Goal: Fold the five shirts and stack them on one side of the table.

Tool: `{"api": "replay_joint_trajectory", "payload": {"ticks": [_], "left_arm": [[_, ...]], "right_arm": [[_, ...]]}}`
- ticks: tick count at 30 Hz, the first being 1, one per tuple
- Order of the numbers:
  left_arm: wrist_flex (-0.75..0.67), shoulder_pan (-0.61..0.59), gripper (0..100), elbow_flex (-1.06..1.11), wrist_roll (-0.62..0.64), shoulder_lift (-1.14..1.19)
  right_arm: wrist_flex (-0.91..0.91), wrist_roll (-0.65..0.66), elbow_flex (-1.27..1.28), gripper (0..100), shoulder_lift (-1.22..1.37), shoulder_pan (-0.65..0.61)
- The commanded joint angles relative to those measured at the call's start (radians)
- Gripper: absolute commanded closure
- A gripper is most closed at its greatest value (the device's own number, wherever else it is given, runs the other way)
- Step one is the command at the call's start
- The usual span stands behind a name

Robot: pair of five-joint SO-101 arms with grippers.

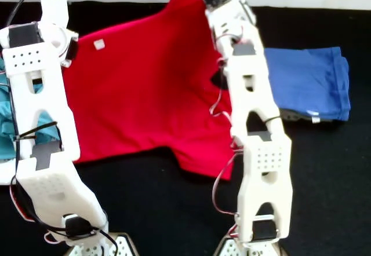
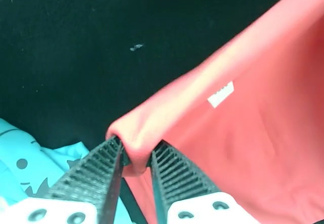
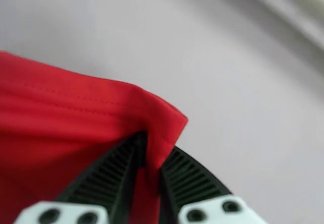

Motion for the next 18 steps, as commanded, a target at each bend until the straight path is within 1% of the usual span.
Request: {"api": "replay_joint_trajectory", "payload": {"ticks": [1, 5, 12, 18], "left_arm": [[-0.014, -0.001, 99, -0.016, -0.009, -0.008], [-0.014, 0.001, 99, -0.016, -0.009, -0.013], [-0.014, 0.002, 99, -0.015, -0.009, -0.005], [-0.014, 0.002, 99, -0.013, -0.009, -0.004]], "right_arm": [[0.051, 0.014, -0.154, 99.3, -0.008, 0.048], [0.093, 0.014, -0.228, 99.3, 0.015, 0.042], [0.120, 0.014, -0.240, 99.3, 0.070, 0.033], [0.090, 0.015, -0.242, 99.3, 0.163, 0.016]]}}
